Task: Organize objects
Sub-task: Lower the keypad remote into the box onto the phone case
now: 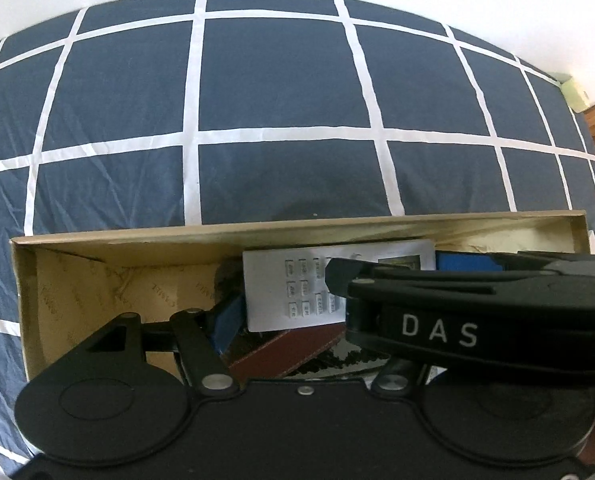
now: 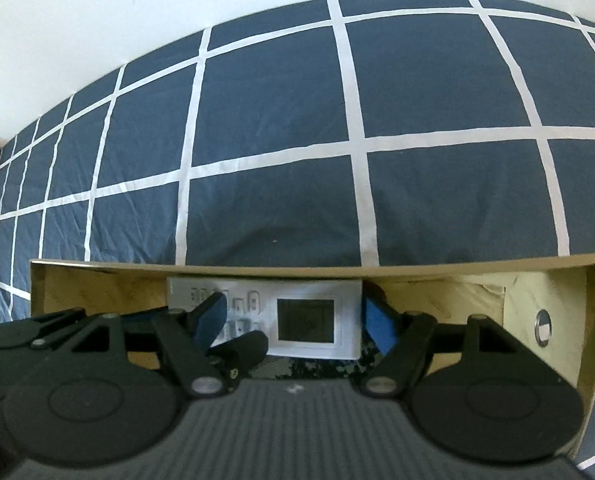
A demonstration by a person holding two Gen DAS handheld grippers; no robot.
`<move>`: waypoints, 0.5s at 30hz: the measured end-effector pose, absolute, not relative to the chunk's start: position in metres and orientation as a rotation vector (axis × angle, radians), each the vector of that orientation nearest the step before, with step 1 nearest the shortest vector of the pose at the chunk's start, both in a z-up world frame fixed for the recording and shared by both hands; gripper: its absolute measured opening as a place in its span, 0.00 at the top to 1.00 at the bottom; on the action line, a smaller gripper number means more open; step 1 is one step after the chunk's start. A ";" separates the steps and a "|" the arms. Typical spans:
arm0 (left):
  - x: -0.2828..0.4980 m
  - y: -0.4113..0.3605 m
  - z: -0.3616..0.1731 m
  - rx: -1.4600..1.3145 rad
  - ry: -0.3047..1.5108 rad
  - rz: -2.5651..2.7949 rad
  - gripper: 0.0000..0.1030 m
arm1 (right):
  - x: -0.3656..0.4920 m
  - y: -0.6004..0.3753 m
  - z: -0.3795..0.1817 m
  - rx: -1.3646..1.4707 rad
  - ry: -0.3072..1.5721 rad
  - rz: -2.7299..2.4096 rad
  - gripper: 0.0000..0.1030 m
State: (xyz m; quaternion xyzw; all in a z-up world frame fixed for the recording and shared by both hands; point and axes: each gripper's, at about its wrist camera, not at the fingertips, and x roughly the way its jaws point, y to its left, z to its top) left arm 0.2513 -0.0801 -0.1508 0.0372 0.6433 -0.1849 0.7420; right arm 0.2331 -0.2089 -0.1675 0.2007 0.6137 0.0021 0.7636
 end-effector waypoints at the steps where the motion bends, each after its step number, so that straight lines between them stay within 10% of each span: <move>1: 0.252 -0.080 -0.152 0.082 1.412 -0.406 0.37 | 0.234 -0.209 -0.168 0.437 1.335 0.002 0.28; 15: 0.242 -0.080 -0.138 0.072 1.373 -0.374 0.28 | 0.223 -0.220 -0.158 0.464 1.313 -0.018 0.27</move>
